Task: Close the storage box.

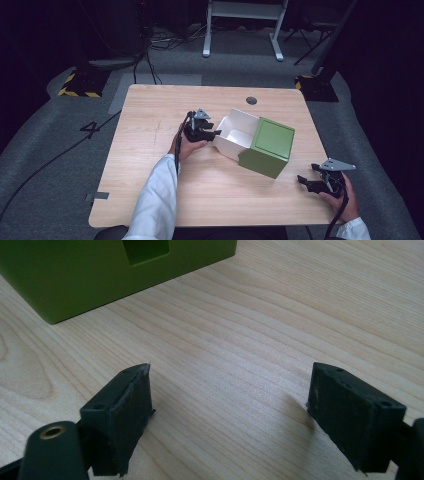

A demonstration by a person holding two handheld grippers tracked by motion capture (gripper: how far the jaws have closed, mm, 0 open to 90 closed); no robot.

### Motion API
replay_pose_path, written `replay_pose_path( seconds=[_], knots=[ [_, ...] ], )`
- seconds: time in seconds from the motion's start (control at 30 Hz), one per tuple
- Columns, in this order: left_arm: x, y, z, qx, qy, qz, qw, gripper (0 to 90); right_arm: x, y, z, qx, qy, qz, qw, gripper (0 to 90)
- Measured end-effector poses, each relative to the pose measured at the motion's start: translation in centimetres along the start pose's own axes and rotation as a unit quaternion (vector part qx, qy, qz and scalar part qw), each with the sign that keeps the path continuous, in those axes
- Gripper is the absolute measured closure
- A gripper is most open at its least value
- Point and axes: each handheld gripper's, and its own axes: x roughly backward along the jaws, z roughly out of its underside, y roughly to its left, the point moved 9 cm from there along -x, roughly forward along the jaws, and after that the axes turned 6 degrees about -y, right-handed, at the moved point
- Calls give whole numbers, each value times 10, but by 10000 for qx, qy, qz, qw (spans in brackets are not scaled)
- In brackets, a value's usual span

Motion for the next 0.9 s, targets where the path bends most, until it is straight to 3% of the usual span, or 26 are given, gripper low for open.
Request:
replay_pose_path(
  seconds=[0.13, 0.33, 0.47, 0.53, 0.9],
  knots=[
    [-2, -5, 0, 15, 25, 161, 9999, 538, 0, 0, 0, -1, 1, -1, 10000, 180],
    [-9, -4, 13, 47, 320, 68, 9995, 541, 0, 0, 0, -6, 1, -4, 10000, 180],
    [-15, -7, 15, 161, 287, 181, 9993, 577, 0, 0, 0, 0, 1, -1, 10000, 180],
    [-17, -10, 14, 125, 287, 204, 9993, 597, 0, 0, 0, 1, -2, 0, 10000, 180],
    [-40, -43, 7, -43, 364, 572, 9977, 601, 0, 0, 0, -4, 1, -7, 10000, 181]
  ],
)
